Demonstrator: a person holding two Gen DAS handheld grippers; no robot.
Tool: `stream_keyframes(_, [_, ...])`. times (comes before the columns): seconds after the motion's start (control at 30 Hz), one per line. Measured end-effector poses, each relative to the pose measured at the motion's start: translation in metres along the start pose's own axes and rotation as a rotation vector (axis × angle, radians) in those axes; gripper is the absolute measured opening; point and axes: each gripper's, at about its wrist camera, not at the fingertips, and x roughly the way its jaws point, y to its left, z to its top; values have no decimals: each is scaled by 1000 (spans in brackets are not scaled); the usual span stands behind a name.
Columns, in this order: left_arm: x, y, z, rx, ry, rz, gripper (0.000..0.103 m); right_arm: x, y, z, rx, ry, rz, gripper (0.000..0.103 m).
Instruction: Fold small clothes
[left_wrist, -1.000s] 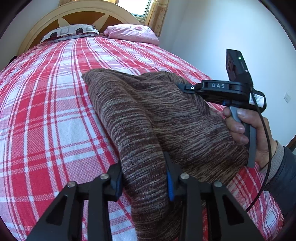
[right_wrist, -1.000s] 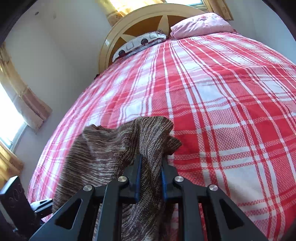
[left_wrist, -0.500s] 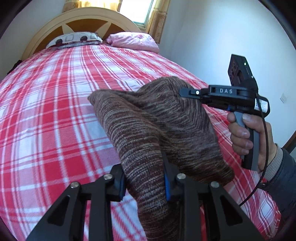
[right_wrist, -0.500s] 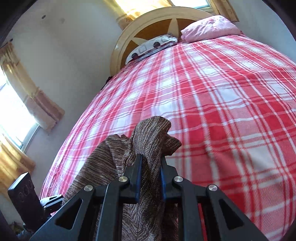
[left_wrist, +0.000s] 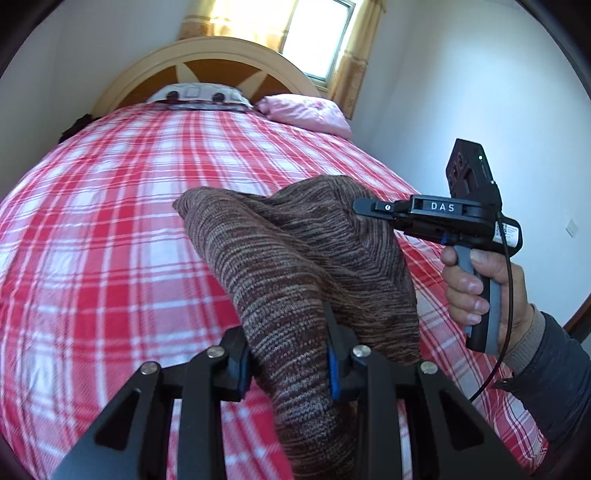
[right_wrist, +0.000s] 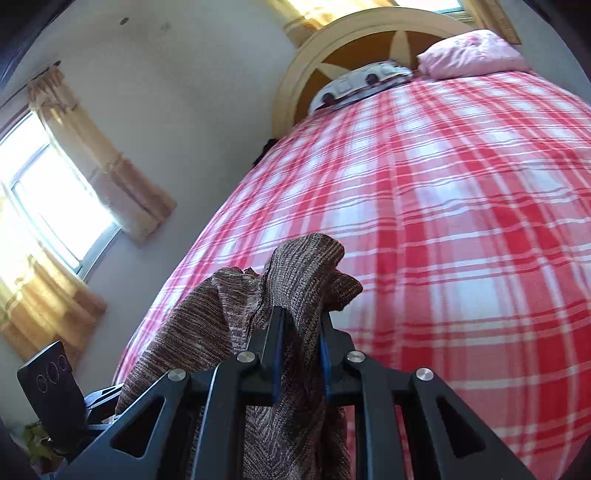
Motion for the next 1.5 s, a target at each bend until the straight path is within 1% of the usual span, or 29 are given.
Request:
stream_keyframes(0.27, [-47,31,-25,-60,-43,50,32,29,52,-15,-38,36,71,16])
stream_keyframes(0.43, [-69,48,-37,-100,-71,79,31,52,82,-23,-54,62,113,16])
stream_keyframes(0.53, [-79,60,-45,-121,-79,96,31,65,97,-27,-68,79,133,16])
stream_keyframes(0.8, [-99,92,-63,-158,-80,149,31,96,124,-39,-76,121,170,16])
stream_keyframes(1.03, [-101,123,-89,-232,-56,188,32,133,140,-51,-64,158,175,13])
stream_keyframes(1.1, [-94,131,-96,-247,-33,183,32,144,145,-53,-71,173,163,13])
stream_keyframes(1.17, [-84,138,-104,-267,-7,203,32,159,147,-56,-77,196,137,13])
stream_keyframes(1.2, [-81,140,-107,-270,1,205,33,162,145,-57,-77,200,127,13])
stream_keyframes(1.27, [-76,142,-112,-264,14,224,38,170,139,-59,-63,212,91,13])
stream_keyframes(1.33, [-75,142,-115,-245,15,263,50,176,129,-61,-34,235,69,16])
stream_keyframes(1.4, [-79,142,-116,-238,10,288,56,177,123,-64,-33,252,43,21])
stream_keyframes(1.43, [-82,142,-116,-237,4,294,57,173,121,-66,-46,255,30,25])
stream_keyframes(1.5, [-91,142,-113,-229,-13,302,57,160,123,-69,-75,246,24,27])
